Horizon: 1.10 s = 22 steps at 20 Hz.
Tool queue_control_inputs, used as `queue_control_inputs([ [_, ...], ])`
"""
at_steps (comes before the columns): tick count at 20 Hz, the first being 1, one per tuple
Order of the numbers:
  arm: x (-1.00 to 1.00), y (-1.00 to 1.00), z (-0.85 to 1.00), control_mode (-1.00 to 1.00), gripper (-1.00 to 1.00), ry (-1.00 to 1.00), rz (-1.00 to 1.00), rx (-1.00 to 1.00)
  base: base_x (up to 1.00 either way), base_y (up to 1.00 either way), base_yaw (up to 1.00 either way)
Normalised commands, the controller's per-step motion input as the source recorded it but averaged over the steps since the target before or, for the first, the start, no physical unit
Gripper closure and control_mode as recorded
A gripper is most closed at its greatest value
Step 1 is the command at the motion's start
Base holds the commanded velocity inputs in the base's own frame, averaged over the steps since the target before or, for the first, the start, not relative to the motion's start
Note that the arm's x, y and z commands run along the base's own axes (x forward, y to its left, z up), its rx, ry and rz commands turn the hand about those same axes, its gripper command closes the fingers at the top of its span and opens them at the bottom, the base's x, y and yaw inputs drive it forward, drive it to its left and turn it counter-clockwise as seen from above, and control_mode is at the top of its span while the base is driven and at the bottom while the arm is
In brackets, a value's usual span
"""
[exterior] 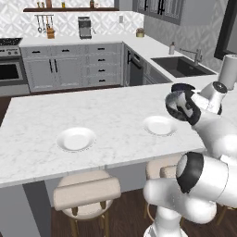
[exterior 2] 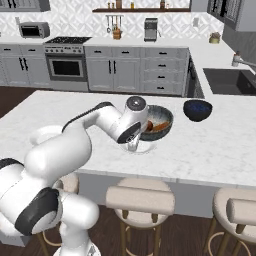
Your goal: Pick the chicken drumstick and carrot from their plates and place them in the bowl. Then put the bowl in the fridge.
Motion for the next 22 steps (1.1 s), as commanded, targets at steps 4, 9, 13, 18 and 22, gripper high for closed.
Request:
queue_control_inputs([
  [4, -0.64, 1.0, 0.54, -1.0, 1.0, 0.09, 0.13, 0.0, 0.0, 0.0, 0.0],
  [9, -0.59, 1.0, 0.4, -1.0, 1.0, 0.16, 0.03, 0.0, 0.0, 0.0, 0.0],
  [13, -0.72, 0.84, 0.12, -1.0, 1.0, 0.07, 0.0, 0.01, 0.0, 0.0, 0.0],
  [18, -0.72, 0.53, -0.02, -1.0, 1.0, 0.01, 0.0, 0.0, 0.0, 0.0, 0.0],
  [22, -0.11, 0.02, -0.03, -1.0, 1.0, 0.02, 0.0, 0.0, 0.0, 0.0, 0.0],
])
